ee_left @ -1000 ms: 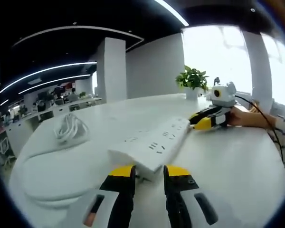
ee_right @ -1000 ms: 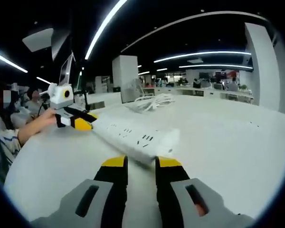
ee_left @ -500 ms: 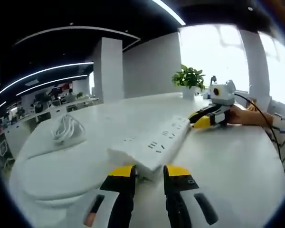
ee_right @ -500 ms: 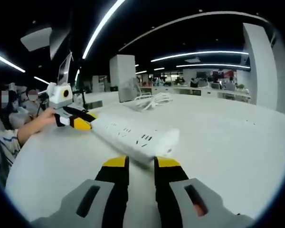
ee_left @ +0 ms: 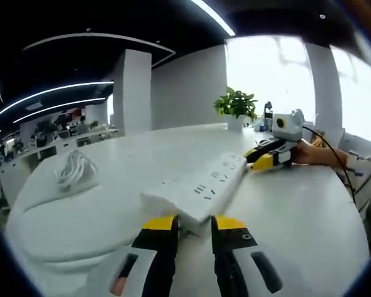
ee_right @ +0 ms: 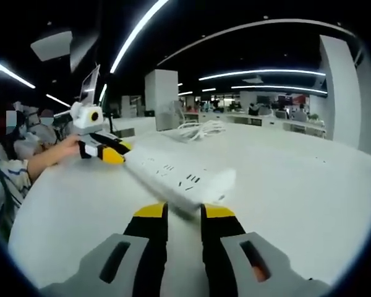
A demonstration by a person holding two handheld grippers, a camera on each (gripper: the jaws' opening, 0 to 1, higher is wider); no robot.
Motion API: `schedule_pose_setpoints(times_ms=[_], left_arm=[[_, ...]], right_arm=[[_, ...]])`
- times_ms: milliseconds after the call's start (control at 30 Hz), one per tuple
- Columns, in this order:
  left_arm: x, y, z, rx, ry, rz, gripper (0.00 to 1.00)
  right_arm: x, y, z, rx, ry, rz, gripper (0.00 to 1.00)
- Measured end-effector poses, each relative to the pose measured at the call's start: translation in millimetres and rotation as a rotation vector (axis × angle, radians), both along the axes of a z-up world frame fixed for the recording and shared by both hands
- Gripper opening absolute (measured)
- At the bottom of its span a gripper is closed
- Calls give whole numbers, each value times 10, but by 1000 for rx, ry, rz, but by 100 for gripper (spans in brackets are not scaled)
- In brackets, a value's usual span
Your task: Straighten the power strip on the desk, plug the charger into it
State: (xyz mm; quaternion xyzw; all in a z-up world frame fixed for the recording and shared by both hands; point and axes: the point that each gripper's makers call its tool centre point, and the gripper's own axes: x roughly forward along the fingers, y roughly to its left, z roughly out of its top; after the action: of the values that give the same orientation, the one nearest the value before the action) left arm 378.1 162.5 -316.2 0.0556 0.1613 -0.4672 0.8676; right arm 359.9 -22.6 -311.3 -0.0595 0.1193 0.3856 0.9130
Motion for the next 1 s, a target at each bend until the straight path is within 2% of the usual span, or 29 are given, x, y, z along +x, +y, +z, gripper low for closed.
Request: schedule_pose_setpoints(times_ms=[533, 1000], left_arm=[[-153, -138, 10, 3, -2, -84, 21], [-295, -194, -7, 11, -3, -120, 20]], right_arm=[[-193, -171, 6, -29, -8, 7, 20], [-225, -258, 17, -8, 32, -8, 14]])
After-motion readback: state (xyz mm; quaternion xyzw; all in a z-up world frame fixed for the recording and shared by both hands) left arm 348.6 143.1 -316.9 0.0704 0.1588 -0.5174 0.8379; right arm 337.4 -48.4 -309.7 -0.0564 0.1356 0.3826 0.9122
